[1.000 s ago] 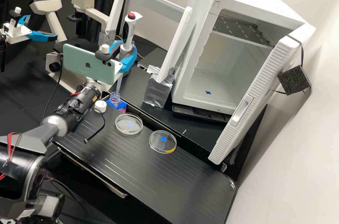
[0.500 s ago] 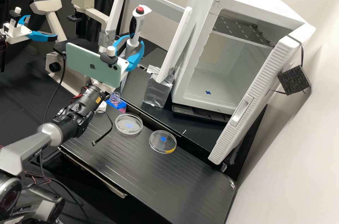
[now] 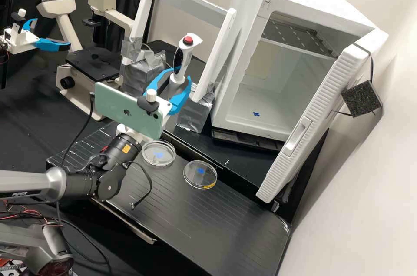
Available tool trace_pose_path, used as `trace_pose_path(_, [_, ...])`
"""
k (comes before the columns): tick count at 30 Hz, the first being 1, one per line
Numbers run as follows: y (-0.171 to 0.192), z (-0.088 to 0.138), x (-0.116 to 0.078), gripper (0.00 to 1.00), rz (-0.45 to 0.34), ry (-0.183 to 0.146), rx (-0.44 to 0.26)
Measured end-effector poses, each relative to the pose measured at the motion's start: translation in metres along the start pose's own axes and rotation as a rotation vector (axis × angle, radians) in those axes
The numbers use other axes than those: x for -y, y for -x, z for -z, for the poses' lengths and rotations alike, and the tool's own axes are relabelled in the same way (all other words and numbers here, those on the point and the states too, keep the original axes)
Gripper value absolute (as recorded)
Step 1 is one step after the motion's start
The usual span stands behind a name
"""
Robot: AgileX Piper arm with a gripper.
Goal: Use the pipette
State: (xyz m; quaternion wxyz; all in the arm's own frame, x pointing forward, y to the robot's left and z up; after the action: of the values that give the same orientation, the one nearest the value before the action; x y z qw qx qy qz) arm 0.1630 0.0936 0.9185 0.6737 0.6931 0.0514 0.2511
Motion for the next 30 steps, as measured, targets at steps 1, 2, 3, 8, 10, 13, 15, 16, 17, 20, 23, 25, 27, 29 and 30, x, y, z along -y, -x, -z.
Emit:
trace_pose_path(1, [0.002,-0.001,-0.002,0.00,-0.009,0.004,0.001])
trace_pose_path(2, [0.005,-0.001,-0.003,0.00,-0.014,0.011,0.003])
trace_pose_path(3, [0.006,-0.002,-0.004,0.00,-0.020,0.018,0.005])
trace_pose_path(8, [0.012,0.001,-0.004,0.00,-0.039,0.015,-0.022])
trace_pose_path(10, [0.013,0.000,-0.003,0.00,-0.035,0.017,-0.020])
trace_pose_path(13, [0.015,-0.003,-0.002,0.00,-0.022,0.028,-0.007])
trace_pose_path(15, [0.018,-0.005,-0.002,0.00,-0.026,0.033,0.009])
trace_pose_path(16, [0.018,-0.005,-0.002,0.00,-0.027,0.038,0.013])
trace_pose_path(17, [0.019,-0.005,-0.002,0.00,-0.031,0.039,0.017])
trace_pose_path(20, [0.022,-0.005,-0.003,0.00,-0.040,0.046,0.019])
trace_pose_path(23, [0.023,-0.005,-0.002,0.00,-0.040,0.046,0.022])
trace_pose_path(25, [0.023,-0.005,-0.002,0.00,-0.040,0.046,0.022])
trace_pose_path(27, [0.023,-0.005,-0.002,0.00,-0.040,0.046,0.022])
trace_pose_path(29, [0.023,-0.005,-0.002,0.00,-0.041,0.047,0.020])
trace_pose_path(30, [0.023,-0.004,-0.003,0.00,-0.042,0.048,0.018])
